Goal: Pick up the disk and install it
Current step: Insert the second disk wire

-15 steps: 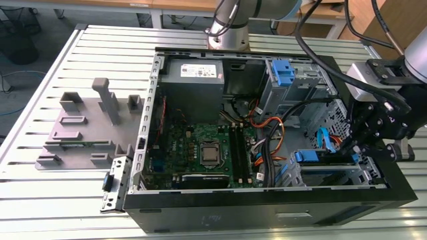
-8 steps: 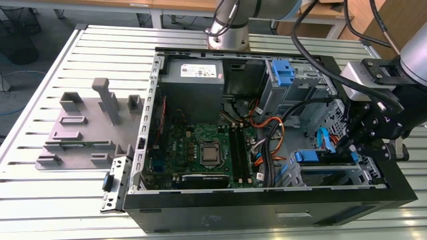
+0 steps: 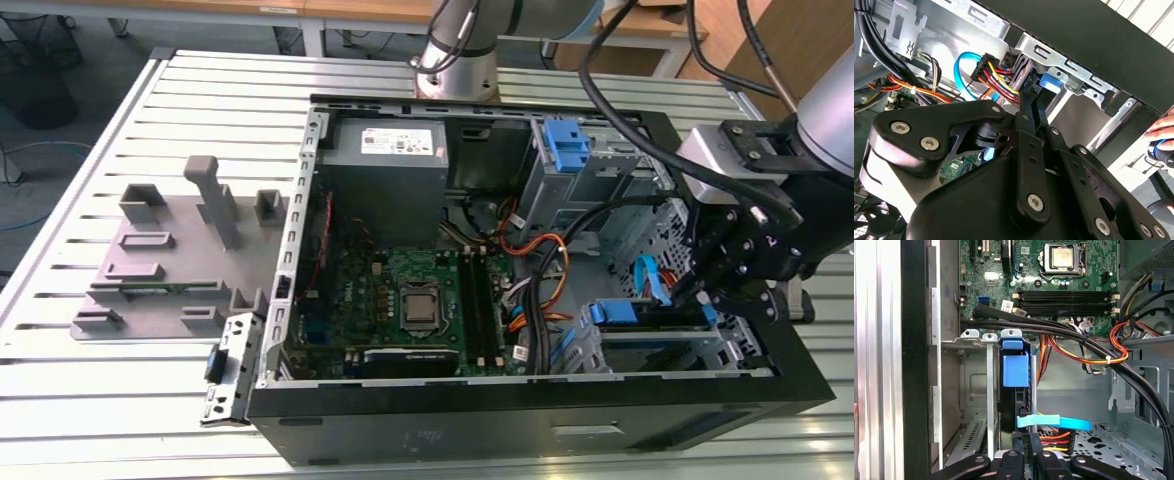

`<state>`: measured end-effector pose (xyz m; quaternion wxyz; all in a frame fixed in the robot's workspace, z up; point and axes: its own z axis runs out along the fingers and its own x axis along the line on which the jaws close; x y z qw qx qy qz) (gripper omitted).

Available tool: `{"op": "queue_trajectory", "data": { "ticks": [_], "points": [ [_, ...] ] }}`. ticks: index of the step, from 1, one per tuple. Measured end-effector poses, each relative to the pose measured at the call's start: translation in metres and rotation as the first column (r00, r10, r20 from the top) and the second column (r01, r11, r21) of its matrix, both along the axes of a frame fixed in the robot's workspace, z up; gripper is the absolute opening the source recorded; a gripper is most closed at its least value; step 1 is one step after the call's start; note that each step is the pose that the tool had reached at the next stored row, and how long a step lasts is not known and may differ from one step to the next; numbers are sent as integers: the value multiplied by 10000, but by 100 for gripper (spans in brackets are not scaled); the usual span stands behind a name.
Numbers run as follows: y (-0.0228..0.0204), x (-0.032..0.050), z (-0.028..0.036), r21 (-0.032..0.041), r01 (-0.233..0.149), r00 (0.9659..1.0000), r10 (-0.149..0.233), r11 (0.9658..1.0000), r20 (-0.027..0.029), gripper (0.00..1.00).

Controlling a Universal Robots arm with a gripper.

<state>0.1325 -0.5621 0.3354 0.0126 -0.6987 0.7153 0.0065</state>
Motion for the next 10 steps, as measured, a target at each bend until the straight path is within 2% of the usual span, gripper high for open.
{"op": "queue_trajectory", "data": {
  "ticks": [10],
  "points": [
    [0, -20, -9, 20, 17, 10000, -17, 10000, 0, 16]
  ]
}}
